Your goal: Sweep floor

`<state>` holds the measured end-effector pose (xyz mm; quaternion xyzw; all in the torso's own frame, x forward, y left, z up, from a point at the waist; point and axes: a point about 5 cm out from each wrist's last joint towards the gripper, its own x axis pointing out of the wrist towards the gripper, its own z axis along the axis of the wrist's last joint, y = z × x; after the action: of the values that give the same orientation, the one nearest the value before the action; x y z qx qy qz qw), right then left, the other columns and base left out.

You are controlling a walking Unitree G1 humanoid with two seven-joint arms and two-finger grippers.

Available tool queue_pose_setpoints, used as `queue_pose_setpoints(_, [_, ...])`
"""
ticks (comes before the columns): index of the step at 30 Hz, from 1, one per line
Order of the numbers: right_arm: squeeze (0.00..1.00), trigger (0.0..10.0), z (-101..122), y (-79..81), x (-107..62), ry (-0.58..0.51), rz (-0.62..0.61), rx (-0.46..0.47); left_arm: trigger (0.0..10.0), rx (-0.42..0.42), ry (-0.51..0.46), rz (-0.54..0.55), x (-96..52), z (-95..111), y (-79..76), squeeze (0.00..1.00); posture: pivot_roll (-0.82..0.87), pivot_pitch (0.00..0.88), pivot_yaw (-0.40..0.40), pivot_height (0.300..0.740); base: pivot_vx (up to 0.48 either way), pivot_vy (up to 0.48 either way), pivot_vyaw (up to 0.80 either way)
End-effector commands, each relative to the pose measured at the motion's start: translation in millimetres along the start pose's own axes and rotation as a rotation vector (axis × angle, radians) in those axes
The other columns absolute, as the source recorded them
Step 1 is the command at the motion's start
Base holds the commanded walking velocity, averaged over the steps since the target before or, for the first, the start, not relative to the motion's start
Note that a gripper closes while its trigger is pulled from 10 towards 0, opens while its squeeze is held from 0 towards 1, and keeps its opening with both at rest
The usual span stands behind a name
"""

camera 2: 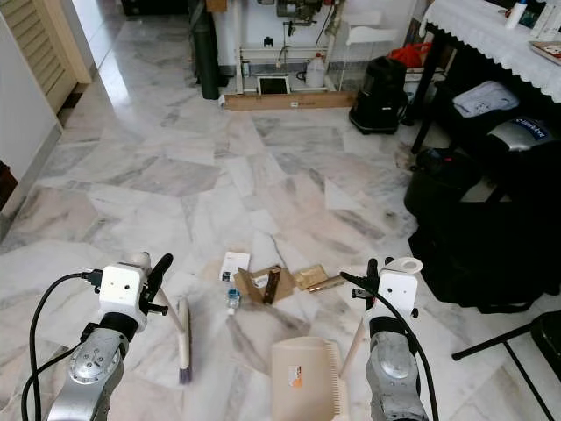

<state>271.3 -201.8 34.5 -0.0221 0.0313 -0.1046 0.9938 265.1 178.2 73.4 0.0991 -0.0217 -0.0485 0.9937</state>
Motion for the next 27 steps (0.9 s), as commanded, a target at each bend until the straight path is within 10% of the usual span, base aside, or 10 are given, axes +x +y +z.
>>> queue_pose_setpoints(1, [0.0, 10.0, 9.3, -0.6, 4.0, -0.047, -0.002, 0.002, 10.0, 0.007, -0.028, -0.007, 1.1, 5.3, 0.9, 0.0, -0.05, 0.039, -0.029, 0.74, 0.0, -0.368, 0.0])
queue_pose_setpoints(27, [0.0, 10.0, 7.6, 0.4, 4.0, -0.036, 0.005, 0.0, 10.0, 0.007, -0.025, -0.004, 0.6, 4.3, 1.6, 0.0, -0.05, 0.04, -0.03, 0.74, 0.037, -0.365, 0.0])
